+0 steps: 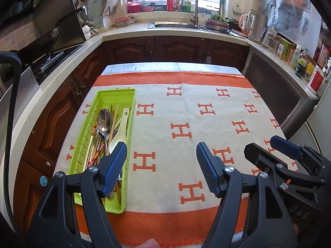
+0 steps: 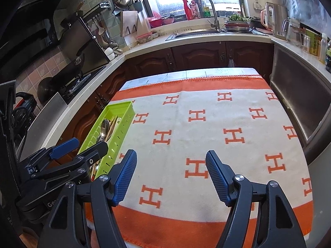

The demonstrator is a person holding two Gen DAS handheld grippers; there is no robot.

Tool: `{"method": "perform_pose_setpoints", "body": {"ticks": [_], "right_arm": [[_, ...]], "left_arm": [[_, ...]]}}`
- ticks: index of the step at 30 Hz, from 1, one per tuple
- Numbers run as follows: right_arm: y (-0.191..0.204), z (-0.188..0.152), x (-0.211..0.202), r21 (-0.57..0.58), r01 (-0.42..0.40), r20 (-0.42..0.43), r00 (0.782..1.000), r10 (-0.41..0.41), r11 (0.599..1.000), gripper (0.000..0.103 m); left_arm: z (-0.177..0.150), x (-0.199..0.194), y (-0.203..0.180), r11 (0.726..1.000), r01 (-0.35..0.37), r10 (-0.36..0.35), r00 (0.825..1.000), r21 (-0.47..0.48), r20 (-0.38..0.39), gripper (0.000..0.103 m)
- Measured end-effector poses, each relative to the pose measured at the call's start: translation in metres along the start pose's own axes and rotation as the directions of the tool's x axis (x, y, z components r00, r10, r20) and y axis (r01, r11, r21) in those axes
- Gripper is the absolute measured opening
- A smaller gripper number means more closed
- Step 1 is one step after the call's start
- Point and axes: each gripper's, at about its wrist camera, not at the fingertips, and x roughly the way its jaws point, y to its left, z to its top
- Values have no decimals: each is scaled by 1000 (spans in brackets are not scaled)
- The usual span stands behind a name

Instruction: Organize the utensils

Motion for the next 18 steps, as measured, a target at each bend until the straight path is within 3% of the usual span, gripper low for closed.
{"method": "perform_pose_setpoints", "body": {"ticks": [18], "right_arm": [[-4, 1, 4, 3, -1, -6, 1000, 1, 1000, 70]], "left_arm": [[2, 7, -1, 1000, -10, 10, 1000, -3, -11, 67]]}}
